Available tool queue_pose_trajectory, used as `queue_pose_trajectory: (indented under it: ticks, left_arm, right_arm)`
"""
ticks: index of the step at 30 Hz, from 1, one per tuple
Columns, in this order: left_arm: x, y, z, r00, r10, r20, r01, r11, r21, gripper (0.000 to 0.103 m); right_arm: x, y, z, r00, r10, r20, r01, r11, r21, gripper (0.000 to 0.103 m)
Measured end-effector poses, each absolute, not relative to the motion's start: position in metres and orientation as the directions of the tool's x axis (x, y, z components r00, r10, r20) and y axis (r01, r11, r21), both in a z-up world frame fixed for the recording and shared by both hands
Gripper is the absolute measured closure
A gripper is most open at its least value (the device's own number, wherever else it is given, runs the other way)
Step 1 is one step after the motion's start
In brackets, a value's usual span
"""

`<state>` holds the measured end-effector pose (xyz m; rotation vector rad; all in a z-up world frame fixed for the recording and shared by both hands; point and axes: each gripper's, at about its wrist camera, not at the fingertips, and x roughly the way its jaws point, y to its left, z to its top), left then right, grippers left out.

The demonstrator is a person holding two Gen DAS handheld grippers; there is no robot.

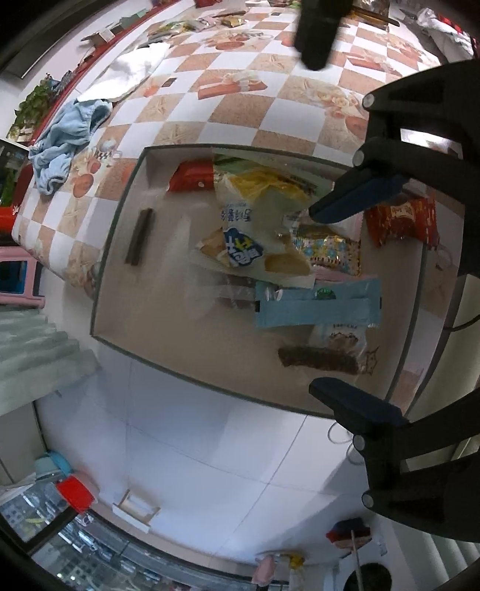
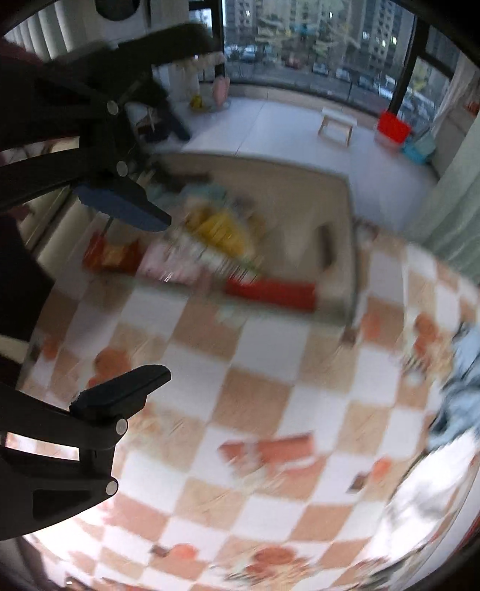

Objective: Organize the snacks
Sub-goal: 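Open both grippers to drop the snacks into the beige tray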

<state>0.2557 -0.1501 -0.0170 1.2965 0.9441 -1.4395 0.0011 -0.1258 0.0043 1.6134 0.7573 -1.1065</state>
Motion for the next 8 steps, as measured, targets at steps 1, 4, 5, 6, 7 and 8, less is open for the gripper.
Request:
queue_pose_trajectory:
  ticks: [1, 4, 5, 6, 7, 8]
  left_arm:
    - [0.254, -0.15, -0.017, 0.015, -0.149, -0.989, 0.966, -0.254, 0.053, 0.015]
    - [0.248, -0.148, -0.016, 0.042, -0.178, -0.983, 0.962, -0.259, 0.088, 0.015]
    - [0.244, -0.146, -0.013, 0.041, -0.199, -0.979, 0.958, -0.272, 0.096, 0.015]
    - [0.241, -0.144, -0.011, 0.034, -0.211, -0.977, 0.953, -0.287, 0.095, 0.015]
    - [0.235, -0.143, -0.009, 0.017, -0.214, -0.977, 0.946, -0.312, 0.085, 0.015]
    - [0.226, -0.14, -0.007, -0.011, -0.205, -0.979, 0.935, -0.349, 0.063, 0.015]
  right_arm:
    - [-0.003, -0.119, 0.002, 0.376, -0.031, -0.926, 0.876, -0.315, 0.366, 0.027]
    - [-0.015, -0.095, -0.005, 0.349, -0.005, -0.937, 0.881, -0.338, 0.33, 0.027]
    - [-0.02, -0.088, -0.005, 0.346, -0.001, -0.938, 0.878, -0.352, 0.324, 0.027]
    - [-0.027, -0.08, -0.008, 0.345, 0.0, -0.938, 0.871, -0.374, 0.32, 0.027]
    - [-0.034, -0.074, -0.01, 0.346, -0.002, -0.938, 0.862, -0.395, 0.319, 0.027]
    - [-0.042, -0.065, -0.008, 0.346, -0.006, -0.938, 0.851, -0.419, 0.317, 0.027]
